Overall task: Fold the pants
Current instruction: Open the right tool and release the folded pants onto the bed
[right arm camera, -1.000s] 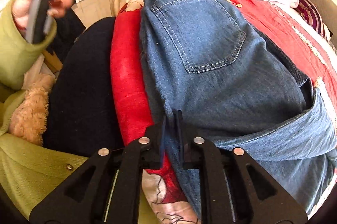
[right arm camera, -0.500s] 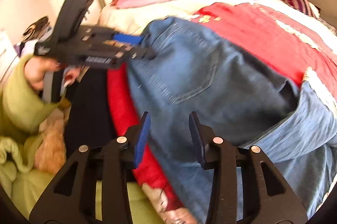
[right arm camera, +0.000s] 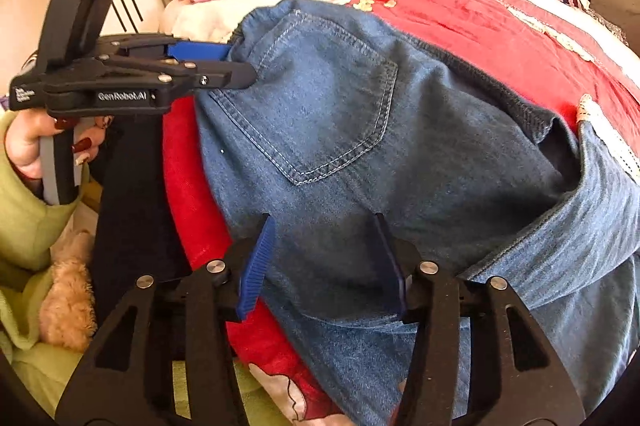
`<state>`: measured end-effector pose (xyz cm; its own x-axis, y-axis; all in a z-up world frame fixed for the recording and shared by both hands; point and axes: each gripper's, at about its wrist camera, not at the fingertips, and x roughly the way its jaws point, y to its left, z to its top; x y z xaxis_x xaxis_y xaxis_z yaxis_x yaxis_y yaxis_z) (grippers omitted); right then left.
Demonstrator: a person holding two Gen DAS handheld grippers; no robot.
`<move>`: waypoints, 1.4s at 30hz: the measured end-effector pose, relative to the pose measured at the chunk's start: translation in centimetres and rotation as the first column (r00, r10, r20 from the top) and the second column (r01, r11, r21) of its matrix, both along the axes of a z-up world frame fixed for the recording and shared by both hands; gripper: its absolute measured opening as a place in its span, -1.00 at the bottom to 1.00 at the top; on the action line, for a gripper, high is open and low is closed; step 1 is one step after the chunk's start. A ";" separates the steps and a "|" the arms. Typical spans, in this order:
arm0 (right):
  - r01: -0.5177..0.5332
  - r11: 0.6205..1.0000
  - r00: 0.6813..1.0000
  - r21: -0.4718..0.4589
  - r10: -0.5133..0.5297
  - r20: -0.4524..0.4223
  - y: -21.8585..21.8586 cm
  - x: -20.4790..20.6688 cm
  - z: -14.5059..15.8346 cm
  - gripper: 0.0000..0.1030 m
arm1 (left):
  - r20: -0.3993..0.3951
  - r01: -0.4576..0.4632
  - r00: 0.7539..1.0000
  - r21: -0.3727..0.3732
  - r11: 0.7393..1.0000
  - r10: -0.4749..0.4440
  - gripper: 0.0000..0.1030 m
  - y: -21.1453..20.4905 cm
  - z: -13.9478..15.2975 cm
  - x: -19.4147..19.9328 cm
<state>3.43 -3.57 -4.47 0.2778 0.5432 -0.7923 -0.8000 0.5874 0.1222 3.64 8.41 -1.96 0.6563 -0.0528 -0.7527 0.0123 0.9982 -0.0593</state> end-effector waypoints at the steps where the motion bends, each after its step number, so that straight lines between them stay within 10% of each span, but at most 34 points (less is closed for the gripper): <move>1: 0.006 1.000 1.000 0.006 -0.006 0.005 -0.2 0.0 0.2 -0.13 | 0.000 -0.001 1.000 0.000 1.000 0.001 -0.04 0.0 0.0 0.0; 27: 0.214 0.972 0.971 0.101 -0.223 0.092 -6.9 1.9 4.3 0.38 | 0.072 -0.020 0.997 0.008 1.000 0.019 0.48 -0.7 3.6 -1.8; 42: 0.393 0.909 0.898 0.135 -0.412 0.158 -12.7 5.5 7.1 0.62 | 0.144 0.074 0.987 -0.023 0.997 -0.070 0.65 -4.2 6.1 -1.8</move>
<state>8.93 -16.30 2.60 0.6208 0.4267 -0.6577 -0.5115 0.8562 0.0726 1.86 4.18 4.11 0.7506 -0.1238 -0.6491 0.0942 0.9923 -0.0803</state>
